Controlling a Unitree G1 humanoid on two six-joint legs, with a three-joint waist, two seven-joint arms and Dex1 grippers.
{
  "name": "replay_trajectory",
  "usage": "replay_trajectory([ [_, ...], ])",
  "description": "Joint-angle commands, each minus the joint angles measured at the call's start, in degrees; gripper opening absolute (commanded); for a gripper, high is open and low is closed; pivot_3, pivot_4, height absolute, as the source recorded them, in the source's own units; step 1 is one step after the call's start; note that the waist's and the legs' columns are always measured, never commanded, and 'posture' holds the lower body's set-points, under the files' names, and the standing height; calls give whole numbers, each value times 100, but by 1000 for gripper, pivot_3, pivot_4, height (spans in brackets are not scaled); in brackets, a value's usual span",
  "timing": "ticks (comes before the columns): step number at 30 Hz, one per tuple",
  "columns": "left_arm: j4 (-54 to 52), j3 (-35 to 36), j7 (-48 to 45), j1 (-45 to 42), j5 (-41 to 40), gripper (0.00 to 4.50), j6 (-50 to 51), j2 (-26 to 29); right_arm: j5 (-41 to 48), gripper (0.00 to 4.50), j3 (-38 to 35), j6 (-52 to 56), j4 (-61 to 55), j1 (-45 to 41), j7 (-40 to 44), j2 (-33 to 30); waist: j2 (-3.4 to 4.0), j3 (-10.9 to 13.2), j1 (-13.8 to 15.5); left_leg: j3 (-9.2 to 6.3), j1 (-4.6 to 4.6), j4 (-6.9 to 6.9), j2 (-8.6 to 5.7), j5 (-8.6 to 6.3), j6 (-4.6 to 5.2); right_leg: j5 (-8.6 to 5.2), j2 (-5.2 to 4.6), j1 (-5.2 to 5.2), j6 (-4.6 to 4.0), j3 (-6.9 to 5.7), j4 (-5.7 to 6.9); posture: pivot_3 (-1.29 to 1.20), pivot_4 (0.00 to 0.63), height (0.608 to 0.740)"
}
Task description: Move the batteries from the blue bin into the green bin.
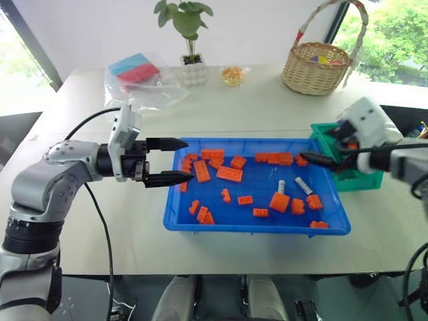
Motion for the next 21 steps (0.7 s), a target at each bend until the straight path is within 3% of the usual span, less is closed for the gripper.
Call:
replay_trajectory([
  [1,-187,159,32,-15,-64,4500,-30,35,126,4461,-53,869,-496,35,-518,361,0,1,14,-1,0,0,0,0,0,0,0,0,0,0,0,0,150,702],
  [10,-181,112,79,-66,-71,4500,-23,-44,293,4461,-317,2184,-349,-144,-1115,1467,-1,0,54,-2,1,-1,0,0,0,1,4,-1,0,-5,1,0,150,702],
  [19,-241,187,141,22,-94,4500,-41,-80,428,4461,-42,2237,-289,-55,-1380,1711,0,0,57,-2,2,0,-2,0,0,1,4,0,1,-6,2,0,150,702],
  [21,-266,213,161,58,-111,4500,-37,-78,429,3938,-11,2217,-231,-19,-1399,1666,0,0,51,-2,2,-1,-2,1,0,1,5,1,1,-6,2,0,150,702],
])
